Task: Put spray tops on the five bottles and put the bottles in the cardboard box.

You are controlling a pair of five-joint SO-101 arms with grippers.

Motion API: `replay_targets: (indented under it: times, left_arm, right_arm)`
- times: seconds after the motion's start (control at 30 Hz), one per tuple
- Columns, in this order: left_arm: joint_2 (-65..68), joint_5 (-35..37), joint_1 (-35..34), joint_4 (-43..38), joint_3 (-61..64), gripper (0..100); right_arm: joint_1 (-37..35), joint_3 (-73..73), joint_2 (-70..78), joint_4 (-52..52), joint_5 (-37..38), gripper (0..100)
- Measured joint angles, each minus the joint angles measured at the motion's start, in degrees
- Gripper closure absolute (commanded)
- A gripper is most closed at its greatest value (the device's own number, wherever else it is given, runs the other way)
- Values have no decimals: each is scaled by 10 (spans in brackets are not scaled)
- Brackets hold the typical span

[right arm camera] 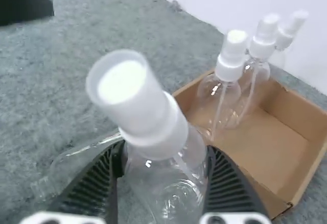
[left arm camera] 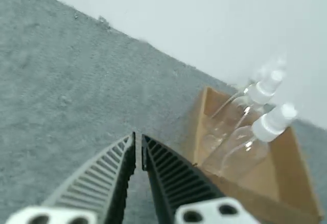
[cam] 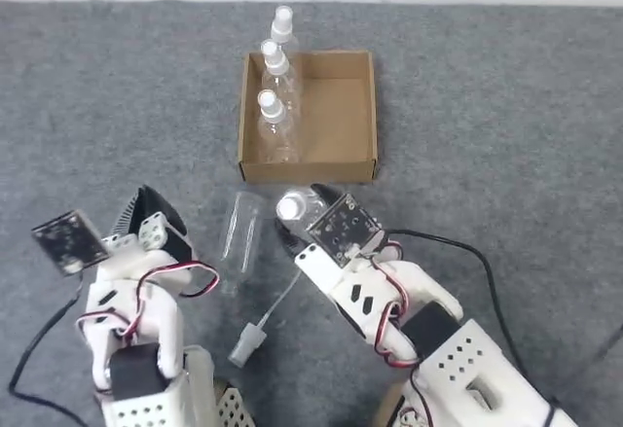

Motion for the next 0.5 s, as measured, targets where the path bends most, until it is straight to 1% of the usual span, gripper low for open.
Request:
replay_targets:
  times: [0.13,0.23,0.4,0.5]
  left_arm:
    - [0,-52,-5,-36,33,988]
    - [0,-63,-8,-71,55,988]
    - [0,-69,-7,-95,62,988]
    - [0,-69,-7,-98,62,987]
  right_arm:
    - [12,-48,0,64,-3,992]
    - [27,-82,0,110,-24,992]
    - [61,-103,0,120,-33,992]
    - [65,-111,0,121,-33,992]
